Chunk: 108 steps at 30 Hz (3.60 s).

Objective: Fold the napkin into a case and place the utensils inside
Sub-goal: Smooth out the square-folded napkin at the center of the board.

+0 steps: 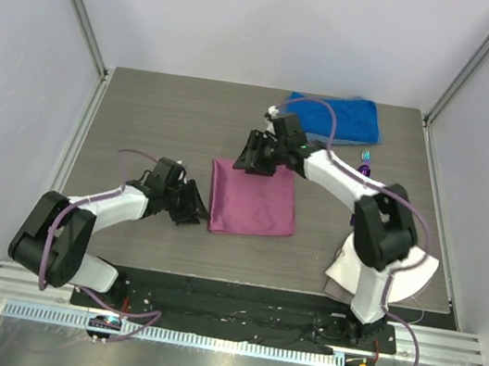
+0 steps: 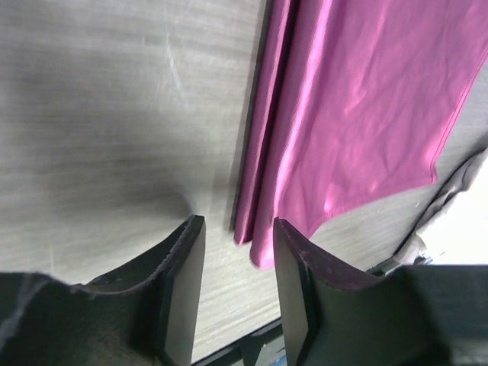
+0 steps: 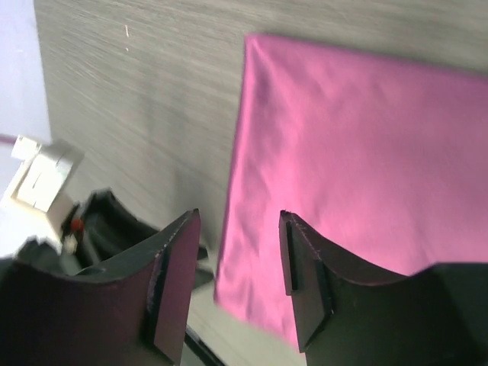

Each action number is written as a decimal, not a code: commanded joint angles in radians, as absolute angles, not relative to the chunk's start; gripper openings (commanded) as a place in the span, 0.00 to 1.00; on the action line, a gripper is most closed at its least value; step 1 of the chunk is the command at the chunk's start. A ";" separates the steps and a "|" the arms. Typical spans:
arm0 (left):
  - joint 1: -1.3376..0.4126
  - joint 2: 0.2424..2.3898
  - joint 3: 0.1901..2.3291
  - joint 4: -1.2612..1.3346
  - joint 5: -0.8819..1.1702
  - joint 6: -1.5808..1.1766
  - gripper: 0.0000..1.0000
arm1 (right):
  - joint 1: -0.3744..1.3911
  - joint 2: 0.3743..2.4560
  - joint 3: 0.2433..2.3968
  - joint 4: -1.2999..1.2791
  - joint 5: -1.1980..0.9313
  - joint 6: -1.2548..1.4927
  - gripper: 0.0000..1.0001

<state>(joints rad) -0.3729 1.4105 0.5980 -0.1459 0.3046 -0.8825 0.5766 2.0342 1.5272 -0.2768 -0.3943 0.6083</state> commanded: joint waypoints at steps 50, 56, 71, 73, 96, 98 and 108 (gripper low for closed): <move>-0.397 1.396 0.425 -0.014 0.383 -0.936 0.18 | 0.431 1.433 0.732 -0.318 -0.181 0.583 0.32; -0.397 1.397 0.420 -0.009 0.384 -0.936 0.17 | 0.431 1.427 0.727 -0.316 -0.176 0.583 0.33; -0.400 1.388 0.411 -0.006 0.388 -0.937 0.16 | 0.431 1.402 0.726 -0.344 -0.143 0.569 0.34; -0.400 1.388 0.411 -0.006 0.388 -0.939 0.15 | 0.431 1.401 0.721 -0.342 -0.144 0.571 0.33; -0.402 1.381 0.400 -0.006 0.390 -0.942 0.14 | 0.431 1.368 0.701 -0.330 -0.161 0.583 0.18; -0.400 1.382 0.400 -0.005 0.390 -0.942 0.13 | 0.433 1.365 0.699 -0.328 -0.164 0.583 0.15; -0.400 1.374 0.394 -0.005 0.388 -0.943 0.14 | 0.430 1.361 0.739 -0.327 -0.215 0.606 0.01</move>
<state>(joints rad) -0.3935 1.3800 0.4225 0.0494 0.4137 -0.9619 0.4355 1.3911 0.6926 -0.3450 -0.1844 0.5865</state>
